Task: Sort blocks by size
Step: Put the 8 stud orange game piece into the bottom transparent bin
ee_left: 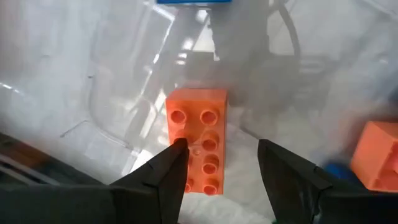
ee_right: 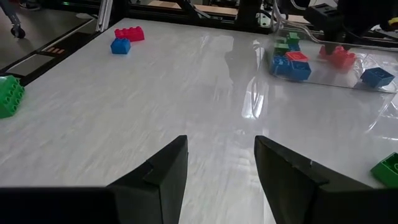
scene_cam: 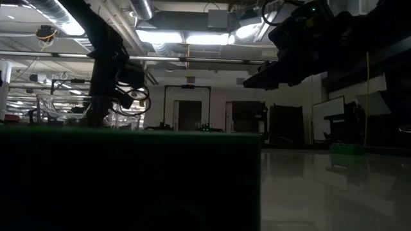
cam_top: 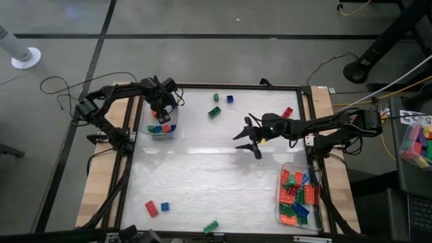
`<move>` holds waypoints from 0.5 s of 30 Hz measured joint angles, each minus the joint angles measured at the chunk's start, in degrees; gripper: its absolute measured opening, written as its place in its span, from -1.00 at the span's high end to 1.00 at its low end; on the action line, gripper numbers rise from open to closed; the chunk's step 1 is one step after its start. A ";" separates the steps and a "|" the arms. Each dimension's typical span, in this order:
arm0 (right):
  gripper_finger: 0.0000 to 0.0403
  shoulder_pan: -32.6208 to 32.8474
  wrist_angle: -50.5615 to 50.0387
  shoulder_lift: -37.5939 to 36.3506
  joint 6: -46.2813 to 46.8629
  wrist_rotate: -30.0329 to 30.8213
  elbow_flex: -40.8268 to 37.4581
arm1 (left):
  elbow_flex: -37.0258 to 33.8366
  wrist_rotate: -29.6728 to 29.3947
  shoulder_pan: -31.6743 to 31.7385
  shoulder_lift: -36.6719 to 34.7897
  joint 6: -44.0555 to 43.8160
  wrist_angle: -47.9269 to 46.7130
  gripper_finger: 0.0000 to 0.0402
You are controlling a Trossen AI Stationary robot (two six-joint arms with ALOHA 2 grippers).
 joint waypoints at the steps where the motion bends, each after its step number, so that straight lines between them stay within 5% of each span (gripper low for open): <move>1: 0.09 0.00 -0.02 0.00 0.00 0.00 0.00 | 0.01 0.14 -0.34 -0.01 0.03 -0.24 0.10; 15: 0.09 0.02 -0.02 0.00 -0.02 0.01 0.00 | 0.12 -7.59 -1.05 -0.13 -4.09 0.55 0.10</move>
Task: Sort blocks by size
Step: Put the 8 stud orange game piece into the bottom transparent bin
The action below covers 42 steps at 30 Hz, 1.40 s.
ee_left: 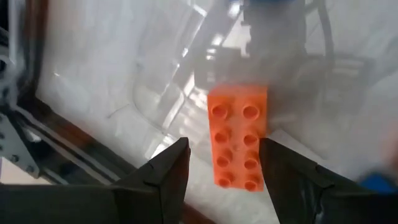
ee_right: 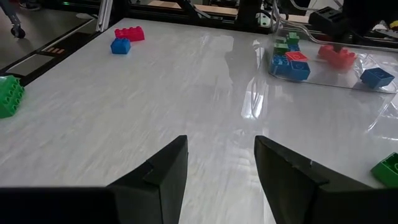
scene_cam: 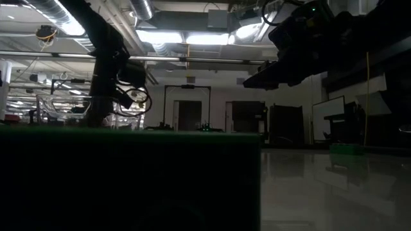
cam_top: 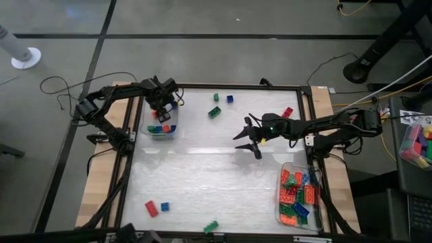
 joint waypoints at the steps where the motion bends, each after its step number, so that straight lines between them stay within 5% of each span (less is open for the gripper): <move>1: 0.09 0.00 0.00 -0.02 0.00 0.01 0.00 | -0.11 -0.02 0.09 0.00 -0.24 1.04 0.10; 24: 0.09 0.00 -2.70 0.00 -0.04 0.01 0.02 | -1.35 8.26 3.27 6.48 -1.96 6.42 0.15; 28: 0.09 -0.01 -2.76 0.00 -1.21 0.01 0.02 | -1.51 8.00 2.81 4.29 -1.58 6.45 0.39; 37: 0.09 0.00 -1.25 -0.17 -0.96 0.01 0.02 | 1.96 9.90 1.98 -5.10 -6.13 2.38 0.40; 42: 0.09 0.01 -0.94 -0.22 -0.80 0.01 0.02 | 3.60 19.86 -0.57 -12.78 -12.08 5.01 0.40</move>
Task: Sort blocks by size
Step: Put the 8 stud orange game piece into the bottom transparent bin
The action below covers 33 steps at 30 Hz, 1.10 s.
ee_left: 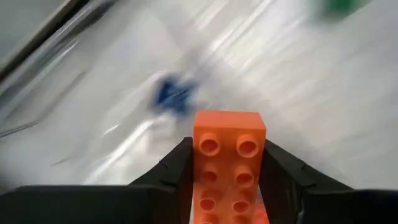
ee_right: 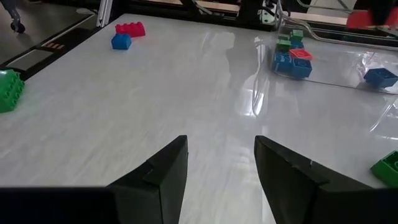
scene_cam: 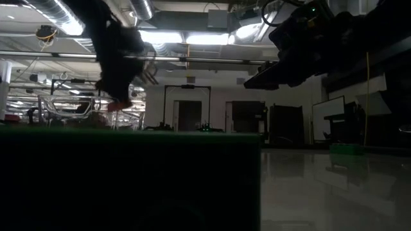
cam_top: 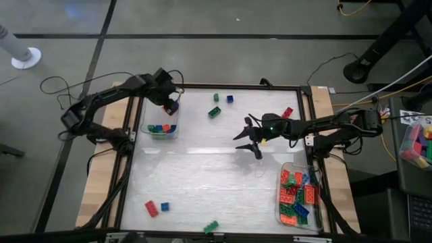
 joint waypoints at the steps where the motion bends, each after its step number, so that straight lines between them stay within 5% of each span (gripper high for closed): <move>1: 0.09 0.06 0.00 0.00 0.04 -0.02 0.00 | 0.00 3.24 -0.92 -1.25 -2.50 1.49 0.40; 5: 0.09 1.40 0.28 -0.67 0.16 -0.64 0.01 | -0.15 13.46 -8.11 -4.29 -12.50 9.64 0.40; 9: 0.09 4.72 0.39 -3.01 0.13 0.90 0.04 | -1.92 14.72 -19.86 -3.25 -16.96 21.87 0.40; 18: 0.09 15.99 2.27 -5.43 -5.42 19.85 0.09 | -3.67 14.46 -39.99 5.96 -23.66 51.64 0.34; 25: 0.09 22.74 6.42 -5.07 -7.73 23.46 0.09 | -3.78 9.32 -47.71 17.26 -21.17 66.32 0.34; 29: 0.09 27.14 6.00 -4.94 -7.04 28.95 0.07 | -3.76 5.60 -49.27 24.26 -20.94 83.19 0.33; 33: 0.09 32.43 5.03 -5.95 -6.69 37.84 0.07 | -3.69 5.38 -49.33 28.18 -18.11 90.39 0.33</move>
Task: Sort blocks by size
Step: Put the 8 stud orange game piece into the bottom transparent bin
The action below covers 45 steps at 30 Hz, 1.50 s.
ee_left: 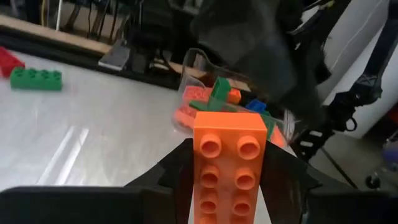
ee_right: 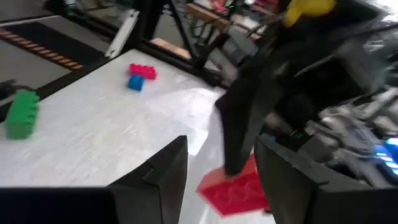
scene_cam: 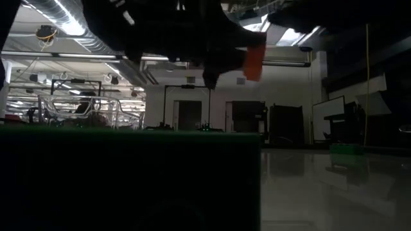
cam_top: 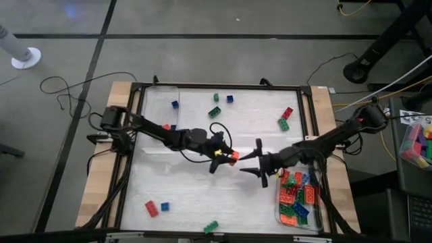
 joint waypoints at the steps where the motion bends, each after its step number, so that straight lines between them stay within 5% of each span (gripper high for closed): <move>1: 0.09 1.46 -0.08 -0.49 -0.06 2.61 0.00 | 0.05 -0.05 -0.24 1.12 0.02 1.63 0.33; 8: 0.09 8.74 -2.90 -4.84 -1.87 17.97 -0.01 | 6.41 -0.78 -3.67 11.82 2.61 13.66 0.32; 16: 0.09 16.51 -5.96 -5.63 10.30 22.45 -0.04 | 16.07 -6.46 -5.42 16.16 10.75 13.82 0.32; 25: 0.09 26.28 -5.35 -10.71 5.65 48.18 0.39 | 22.90 -6.51 -8.43 16.77 18.91 7.38 0.31; 37: 0.09 36.97 -13.41 -10.90 32.41 46.66 0.42 | 23.34 -9.35 -8.49 16.45 28.70 10.39 0.31; 45: 0.09 36.64 -20.66 -10.62 34.63 43.41 0.42 | 23.34 -9.42 -8.49 16.43 27.25 12.08 0.31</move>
